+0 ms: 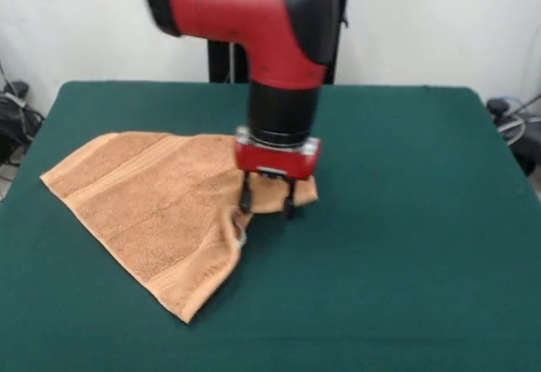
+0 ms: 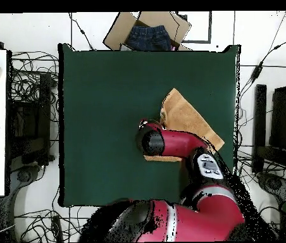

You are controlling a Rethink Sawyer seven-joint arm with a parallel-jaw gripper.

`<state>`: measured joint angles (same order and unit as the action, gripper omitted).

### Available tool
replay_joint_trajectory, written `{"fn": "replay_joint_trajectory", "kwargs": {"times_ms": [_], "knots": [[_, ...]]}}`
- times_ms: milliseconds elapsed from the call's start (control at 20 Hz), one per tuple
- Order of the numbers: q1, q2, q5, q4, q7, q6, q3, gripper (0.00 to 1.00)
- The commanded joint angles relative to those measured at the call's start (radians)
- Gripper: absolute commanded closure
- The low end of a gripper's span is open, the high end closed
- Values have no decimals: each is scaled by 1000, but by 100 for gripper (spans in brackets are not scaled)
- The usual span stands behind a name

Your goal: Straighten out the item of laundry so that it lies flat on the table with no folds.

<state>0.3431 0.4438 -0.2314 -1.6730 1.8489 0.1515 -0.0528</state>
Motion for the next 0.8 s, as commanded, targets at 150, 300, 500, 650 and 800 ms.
{"fn": "replay_joint_trajectory", "kwargs": {"times_ms": [150,300,500,650,800], "knots": [[155,23,-105,-49,-161,181,-252,0],[176,34,-122,-48,-155,211,-279,0],[182,47,-144,-48,-136,226,-290,0],[190,38,-165,-47,-122,214,-295,0],[205,24,-182,-51,-111,193,-315,0]]}}
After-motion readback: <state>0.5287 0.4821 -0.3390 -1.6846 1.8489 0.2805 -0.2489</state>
